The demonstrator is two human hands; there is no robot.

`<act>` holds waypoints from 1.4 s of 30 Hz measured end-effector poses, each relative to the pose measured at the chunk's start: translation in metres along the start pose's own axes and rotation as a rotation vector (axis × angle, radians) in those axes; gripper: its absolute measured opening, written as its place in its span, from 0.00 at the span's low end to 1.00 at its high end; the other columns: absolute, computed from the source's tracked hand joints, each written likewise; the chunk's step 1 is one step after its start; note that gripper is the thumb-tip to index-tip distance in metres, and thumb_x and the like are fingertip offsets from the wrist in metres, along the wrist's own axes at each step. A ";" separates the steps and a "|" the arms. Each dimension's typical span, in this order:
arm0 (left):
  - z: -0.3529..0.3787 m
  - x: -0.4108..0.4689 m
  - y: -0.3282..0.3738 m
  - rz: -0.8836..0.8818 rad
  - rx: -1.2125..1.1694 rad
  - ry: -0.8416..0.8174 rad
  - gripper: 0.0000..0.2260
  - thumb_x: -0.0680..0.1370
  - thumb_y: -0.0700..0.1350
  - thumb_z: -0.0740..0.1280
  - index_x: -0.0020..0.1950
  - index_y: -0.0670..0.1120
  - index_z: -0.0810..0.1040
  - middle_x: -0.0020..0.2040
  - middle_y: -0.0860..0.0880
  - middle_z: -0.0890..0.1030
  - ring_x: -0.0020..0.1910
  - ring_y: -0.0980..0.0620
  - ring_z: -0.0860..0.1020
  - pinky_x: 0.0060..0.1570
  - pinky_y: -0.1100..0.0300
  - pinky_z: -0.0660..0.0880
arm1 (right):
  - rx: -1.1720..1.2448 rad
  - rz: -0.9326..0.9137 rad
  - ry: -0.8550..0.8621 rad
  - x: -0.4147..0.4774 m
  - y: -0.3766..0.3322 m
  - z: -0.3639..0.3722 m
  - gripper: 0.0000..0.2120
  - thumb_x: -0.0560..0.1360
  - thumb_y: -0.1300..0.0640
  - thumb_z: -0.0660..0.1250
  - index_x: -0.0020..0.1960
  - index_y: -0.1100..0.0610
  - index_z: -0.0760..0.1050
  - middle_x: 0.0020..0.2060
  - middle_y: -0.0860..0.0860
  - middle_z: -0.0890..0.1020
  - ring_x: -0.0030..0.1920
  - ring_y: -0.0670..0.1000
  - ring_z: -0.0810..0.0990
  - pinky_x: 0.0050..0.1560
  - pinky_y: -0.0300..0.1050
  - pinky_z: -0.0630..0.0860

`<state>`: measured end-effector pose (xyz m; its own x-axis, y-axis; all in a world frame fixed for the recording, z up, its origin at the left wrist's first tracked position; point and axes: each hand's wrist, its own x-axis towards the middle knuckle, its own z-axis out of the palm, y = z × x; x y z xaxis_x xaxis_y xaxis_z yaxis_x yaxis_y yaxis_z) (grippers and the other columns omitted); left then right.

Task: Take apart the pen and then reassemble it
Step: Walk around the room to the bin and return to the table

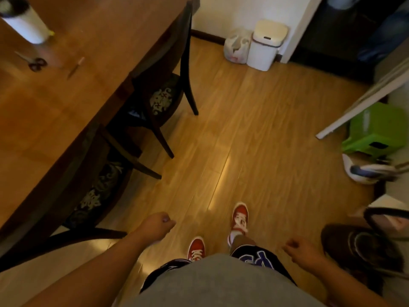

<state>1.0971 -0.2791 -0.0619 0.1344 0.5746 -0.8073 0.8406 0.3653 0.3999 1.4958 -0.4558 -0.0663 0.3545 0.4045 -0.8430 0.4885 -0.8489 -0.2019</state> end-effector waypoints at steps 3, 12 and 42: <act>-0.005 0.029 0.058 0.049 -0.037 0.020 0.10 0.78 0.50 0.66 0.45 0.43 0.78 0.42 0.43 0.82 0.39 0.47 0.79 0.42 0.53 0.77 | -0.062 0.053 -0.039 0.034 0.003 -0.038 0.06 0.76 0.54 0.67 0.43 0.55 0.78 0.40 0.54 0.82 0.41 0.52 0.80 0.52 0.53 0.79; -0.019 0.067 0.157 -0.067 -0.197 0.108 0.12 0.80 0.49 0.65 0.49 0.39 0.78 0.43 0.43 0.81 0.40 0.47 0.78 0.41 0.57 0.73 | -0.327 -0.078 -0.087 0.142 -0.079 -0.179 0.08 0.76 0.52 0.67 0.47 0.56 0.78 0.40 0.52 0.81 0.39 0.48 0.78 0.41 0.44 0.74; -0.345 0.097 0.210 0.169 -0.536 0.531 0.03 0.78 0.56 0.64 0.50 0.62 0.77 0.42 0.60 0.80 0.43 0.65 0.79 0.38 0.67 0.75 | -0.655 -1.000 -0.299 0.071 -0.690 -0.214 0.08 0.76 0.46 0.66 0.54 0.43 0.78 0.47 0.40 0.81 0.48 0.39 0.78 0.46 0.36 0.76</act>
<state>1.1062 0.1058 0.0933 -0.1456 0.8787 -0.4546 0.4438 0.4687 0.7638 1.3545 0.2316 0.1195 -0.5594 0.6111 -0.5600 0.7783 0.1548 -0.6085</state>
